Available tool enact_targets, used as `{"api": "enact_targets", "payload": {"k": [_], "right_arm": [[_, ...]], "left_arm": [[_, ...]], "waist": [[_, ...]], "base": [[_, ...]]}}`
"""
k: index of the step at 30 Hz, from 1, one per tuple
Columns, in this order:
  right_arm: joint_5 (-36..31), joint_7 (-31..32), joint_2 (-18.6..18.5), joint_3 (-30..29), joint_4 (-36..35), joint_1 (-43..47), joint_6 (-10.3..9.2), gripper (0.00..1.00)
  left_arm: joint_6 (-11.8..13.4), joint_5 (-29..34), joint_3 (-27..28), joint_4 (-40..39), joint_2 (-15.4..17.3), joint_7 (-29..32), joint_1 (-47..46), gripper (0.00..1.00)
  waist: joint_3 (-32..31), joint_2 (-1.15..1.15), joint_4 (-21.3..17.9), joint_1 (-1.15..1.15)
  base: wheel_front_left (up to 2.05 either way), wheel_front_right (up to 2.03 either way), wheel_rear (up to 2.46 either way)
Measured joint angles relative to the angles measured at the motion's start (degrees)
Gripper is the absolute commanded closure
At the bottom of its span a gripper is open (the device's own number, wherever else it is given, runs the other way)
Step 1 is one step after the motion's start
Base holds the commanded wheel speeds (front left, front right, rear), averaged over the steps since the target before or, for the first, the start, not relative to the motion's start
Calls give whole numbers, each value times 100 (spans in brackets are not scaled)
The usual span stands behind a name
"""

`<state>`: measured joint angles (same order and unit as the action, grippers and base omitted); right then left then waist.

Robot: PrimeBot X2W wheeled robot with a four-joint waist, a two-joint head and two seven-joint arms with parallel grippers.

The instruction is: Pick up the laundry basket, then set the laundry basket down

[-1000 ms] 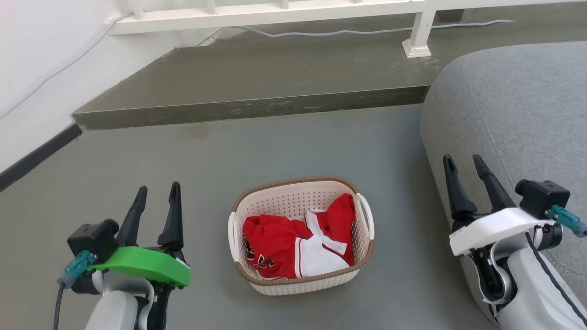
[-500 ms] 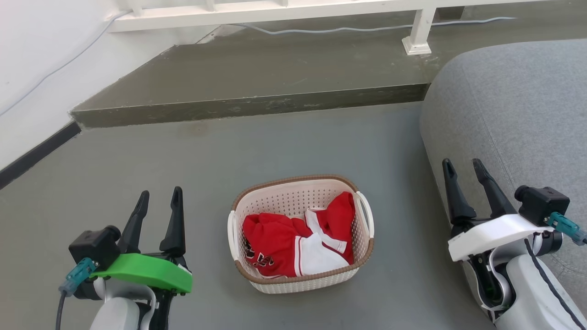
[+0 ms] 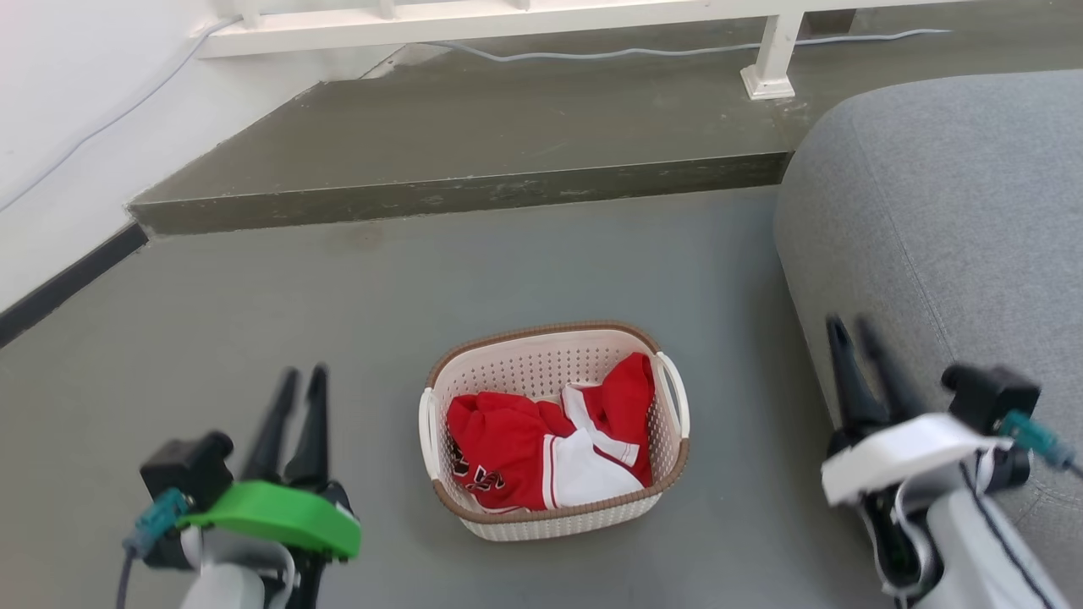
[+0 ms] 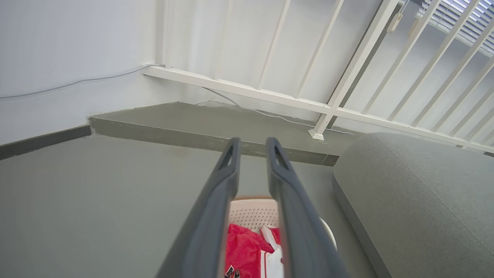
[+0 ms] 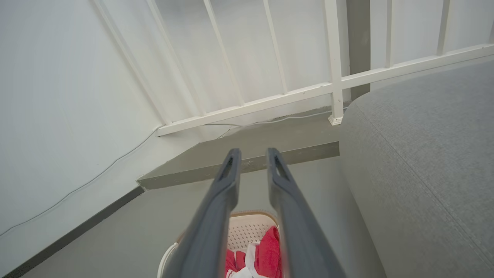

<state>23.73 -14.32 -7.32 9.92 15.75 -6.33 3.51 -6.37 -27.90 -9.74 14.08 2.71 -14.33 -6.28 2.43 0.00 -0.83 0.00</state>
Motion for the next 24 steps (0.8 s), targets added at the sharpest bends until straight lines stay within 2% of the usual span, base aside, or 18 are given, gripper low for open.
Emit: {"api": "enact_targets", "payload": {"k": [7,24], "right_arm": [[92,25,111,-1,229,246,0,100],[1229,389,178,-297,249,239,46,100]], "left_arm": [[0,-67,-11,220,-36,30,175,100],[0,-1159,196,220,-42,370,175,100]], "waist": [[-3,0,0,0],[-45,0,16,0]], "base": [[0,0,0],[0,0,0]]}}
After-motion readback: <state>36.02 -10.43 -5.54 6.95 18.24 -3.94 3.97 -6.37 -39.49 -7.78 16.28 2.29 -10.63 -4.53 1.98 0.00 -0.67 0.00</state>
